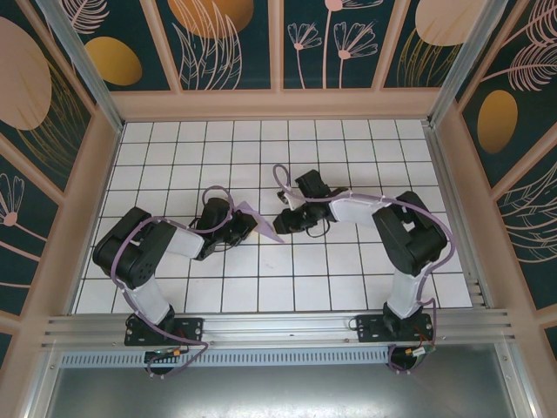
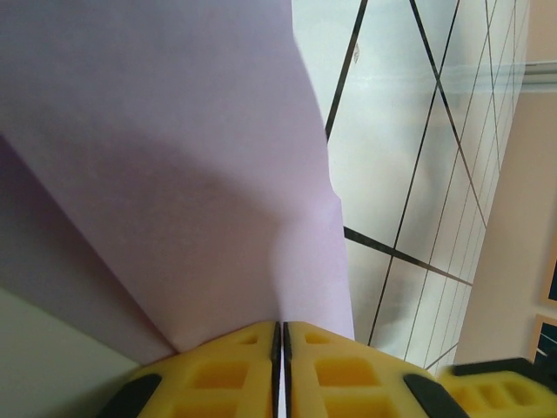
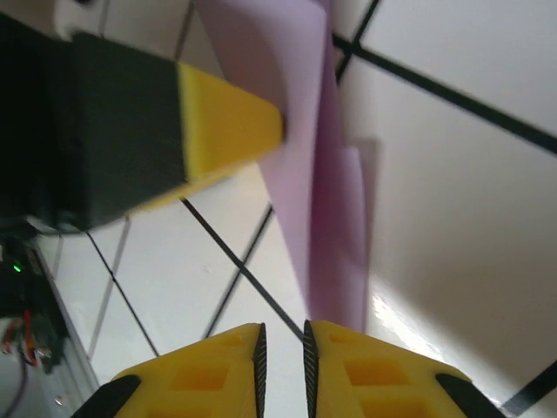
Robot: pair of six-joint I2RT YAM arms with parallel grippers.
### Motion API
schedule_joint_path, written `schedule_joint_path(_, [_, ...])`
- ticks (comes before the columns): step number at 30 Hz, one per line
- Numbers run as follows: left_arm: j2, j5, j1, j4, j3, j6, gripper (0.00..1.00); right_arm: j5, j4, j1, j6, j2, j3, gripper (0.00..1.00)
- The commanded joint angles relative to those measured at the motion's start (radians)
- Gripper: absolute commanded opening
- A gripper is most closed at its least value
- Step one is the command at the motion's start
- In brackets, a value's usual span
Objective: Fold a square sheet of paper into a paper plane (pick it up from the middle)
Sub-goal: Fold the wing for the fifth time at the center of the table.
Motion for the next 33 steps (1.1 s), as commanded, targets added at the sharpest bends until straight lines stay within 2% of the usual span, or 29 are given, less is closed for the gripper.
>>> schedule_joint_path(1, [0.085, -0.077, -0.006, -0.135, -0.001, 0.021, 0.13, 0.039, 0.023, 0.029, 0.094, -0.021, 0.055, 0.19])
schedule_joint_path(4, [0.084, -0.077, -0.007, -0.140, 0.001, 0.023, 0.13, 0.031, 0.014, 0.041, 0.109, 0.034, 0.087, 0.11])
schedule_joint_path(8, [0.084, -0.078, -0.007, -0.149, 0.003, 0.027, 0.12, 0.026, -0.004, 0.063, 0.105, 0.105, 0.125, 0.06])
schedule_joint_path(15, [0.081, -0.081, -0.007, -0.159, 0.005, 0.029, 0.12, 0.039, -0.018, 0.079, 0.134, 0.186, 0.184, 0.03])
schedule_joint_path(23, [0.094, -0.095, -0.007, -0.196, 0.015, 0.043, 0.10, 0.074, -0.044, 0.068, 0.142, 0.212, 0.151, 0.03])
schedule_joint_path(29, [0.107, -0.109, -0.007, -0.227, 0.021, 0.052, 0.05, 0.099, -0.091, 0.058, 0.112, 0.240, 0.133, 0.02])
schedule_joint_path(33, [0.112, -0.124, -0.007, -0.248, 0.022, 0.058, 0.00, 0.071, -0.086, 0.049, 0.098, 0.173, 0.107, 0.02])
